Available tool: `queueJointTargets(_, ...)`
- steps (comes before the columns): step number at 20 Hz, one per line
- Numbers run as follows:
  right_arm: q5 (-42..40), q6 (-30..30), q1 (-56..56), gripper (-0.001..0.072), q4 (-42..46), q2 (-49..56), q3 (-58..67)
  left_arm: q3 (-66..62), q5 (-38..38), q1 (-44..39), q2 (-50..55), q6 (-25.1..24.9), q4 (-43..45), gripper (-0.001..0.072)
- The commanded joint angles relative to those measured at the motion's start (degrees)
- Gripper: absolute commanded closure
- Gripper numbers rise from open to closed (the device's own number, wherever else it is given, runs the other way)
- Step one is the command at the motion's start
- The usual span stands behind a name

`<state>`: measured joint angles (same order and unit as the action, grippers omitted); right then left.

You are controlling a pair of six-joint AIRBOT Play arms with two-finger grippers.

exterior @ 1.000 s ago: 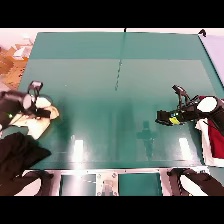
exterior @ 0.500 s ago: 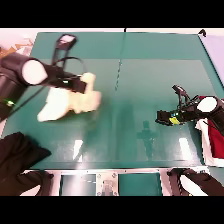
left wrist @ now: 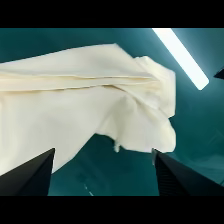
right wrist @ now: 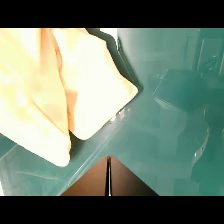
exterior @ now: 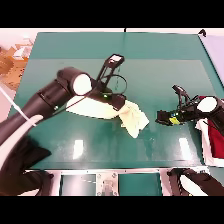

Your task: Fold the shirts.

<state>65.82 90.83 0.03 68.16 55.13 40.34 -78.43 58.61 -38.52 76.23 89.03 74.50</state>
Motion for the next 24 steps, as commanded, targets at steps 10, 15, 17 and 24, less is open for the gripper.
queueJointTargets(10, -2.1, 0.2, 0.0, 0.0700, -0.7, 0.2, 0.0, 11.3, 8.7, 39.3, -4.3, -6.7, 3.7, 0.0005)
queueJointTargets(15, -9.7, 0.2, 0.0, 0.0700, -0.7, 0.2, 0.0, 22.3, -7.3, 42.4, 0.0, -10.6, -6.1, 0.0005)
queueJointTargets(17, -10.9, 0.2, 0.0, 0.0700, -1.5, 0.2, 0.0, 22.3, -10.4, 42.4, 4.4, -13.4, -13.0, 0.0005)
queueJointTargets(24, -10.0, 0.2, 0.2, 0.0433, -7.8, 0.7, -0.1, 21.8, -7.9, 42.4, 11.4, -33.0, -37.1, 0.0522)
